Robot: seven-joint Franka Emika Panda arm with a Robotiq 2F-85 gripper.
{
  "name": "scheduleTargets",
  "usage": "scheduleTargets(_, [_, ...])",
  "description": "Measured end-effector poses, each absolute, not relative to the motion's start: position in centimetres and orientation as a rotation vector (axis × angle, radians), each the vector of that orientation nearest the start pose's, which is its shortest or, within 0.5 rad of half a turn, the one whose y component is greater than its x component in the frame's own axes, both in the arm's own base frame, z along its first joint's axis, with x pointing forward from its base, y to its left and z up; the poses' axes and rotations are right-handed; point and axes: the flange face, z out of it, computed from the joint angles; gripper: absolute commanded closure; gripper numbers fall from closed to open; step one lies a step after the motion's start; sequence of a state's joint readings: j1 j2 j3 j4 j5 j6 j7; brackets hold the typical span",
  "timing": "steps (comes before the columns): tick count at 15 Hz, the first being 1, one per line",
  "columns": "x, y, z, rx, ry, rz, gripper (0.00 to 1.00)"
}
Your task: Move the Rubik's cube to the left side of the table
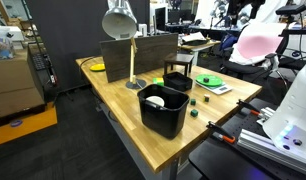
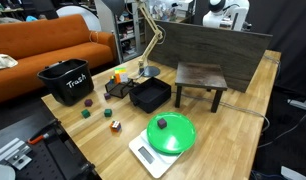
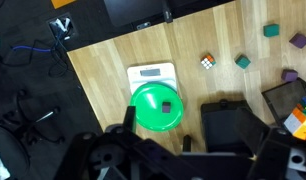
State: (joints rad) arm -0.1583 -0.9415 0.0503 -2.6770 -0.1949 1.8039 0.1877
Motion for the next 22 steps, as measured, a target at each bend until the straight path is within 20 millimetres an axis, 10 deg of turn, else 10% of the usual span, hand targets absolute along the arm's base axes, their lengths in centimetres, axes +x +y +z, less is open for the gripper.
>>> scheduleTargets(7, [28.9,-3.8,50.3,-3.340,0.381,-0.182,0.00])
scheduleTargets(14, [32.3,-2.9,45.2,-3.346,0.283,0.024,0.00])
scheduleTargets(22, [32.0,-2.9,45.9,-3.346,0.287,-0.007,0.00])
